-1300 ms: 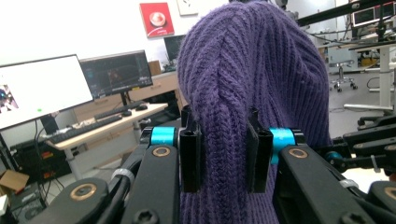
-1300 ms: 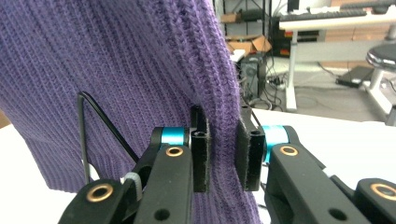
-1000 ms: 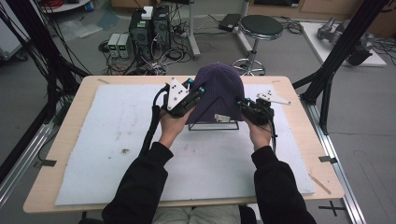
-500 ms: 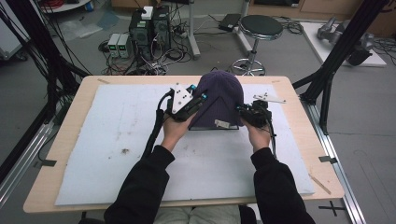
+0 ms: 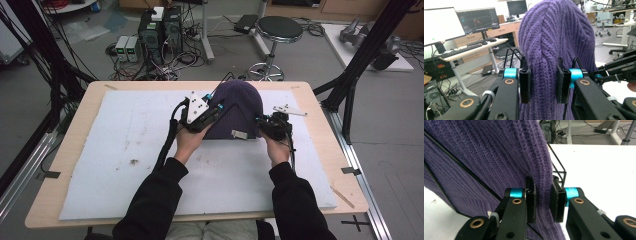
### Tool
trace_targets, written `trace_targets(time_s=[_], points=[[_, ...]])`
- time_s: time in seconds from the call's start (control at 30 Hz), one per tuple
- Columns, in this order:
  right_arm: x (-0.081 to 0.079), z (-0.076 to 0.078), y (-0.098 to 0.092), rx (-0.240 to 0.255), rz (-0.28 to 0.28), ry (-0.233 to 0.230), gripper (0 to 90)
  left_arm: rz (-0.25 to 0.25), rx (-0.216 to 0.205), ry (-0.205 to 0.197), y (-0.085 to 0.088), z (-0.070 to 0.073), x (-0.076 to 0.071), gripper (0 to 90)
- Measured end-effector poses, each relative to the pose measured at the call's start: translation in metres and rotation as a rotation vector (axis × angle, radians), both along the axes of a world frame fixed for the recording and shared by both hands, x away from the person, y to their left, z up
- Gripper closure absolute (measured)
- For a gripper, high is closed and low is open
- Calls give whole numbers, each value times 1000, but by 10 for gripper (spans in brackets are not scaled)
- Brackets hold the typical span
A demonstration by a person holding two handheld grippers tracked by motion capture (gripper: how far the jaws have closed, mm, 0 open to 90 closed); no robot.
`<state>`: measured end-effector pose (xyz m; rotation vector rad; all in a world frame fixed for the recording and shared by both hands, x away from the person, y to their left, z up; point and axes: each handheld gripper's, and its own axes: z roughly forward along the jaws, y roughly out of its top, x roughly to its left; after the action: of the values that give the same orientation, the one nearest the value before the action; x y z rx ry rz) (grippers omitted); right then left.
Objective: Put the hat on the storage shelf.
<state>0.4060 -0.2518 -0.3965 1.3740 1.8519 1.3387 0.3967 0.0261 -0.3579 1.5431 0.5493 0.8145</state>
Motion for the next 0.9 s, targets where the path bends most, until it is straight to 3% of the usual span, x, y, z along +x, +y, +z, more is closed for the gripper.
trace_targets(time_s=[0.17, 0.27, 0.37, 0.43, 0.5, 0.67, 0.9], points=[[1, -1, 0, 28, -2, 21, 716, 2, 0, -1, -1, 0, -1, 704], [2, -2, -2, 46, -13, 35, 540, 14, -11, 3, 1, 1, 0, 631], [1, -1, -4, 88, -36, 38, 443, 22, -33, 18, 4, 2, 0, 550], [-1, 2, -5, 92, -49, 17, 410, 14, -55, 29, 5, 3, 1, 504], [-4, 6, -4, 66, -61, -13, 346, -3, -82, 33, 8, 6, 0, 459], [-12, 13, -7, 44, -78, -72, 212, -15, -115, 5, 17, 14, -7, 392], [-17, 19, -14, 72, -58, -123, 123, 38, -120, -1, 38, 21, -17, 370]])
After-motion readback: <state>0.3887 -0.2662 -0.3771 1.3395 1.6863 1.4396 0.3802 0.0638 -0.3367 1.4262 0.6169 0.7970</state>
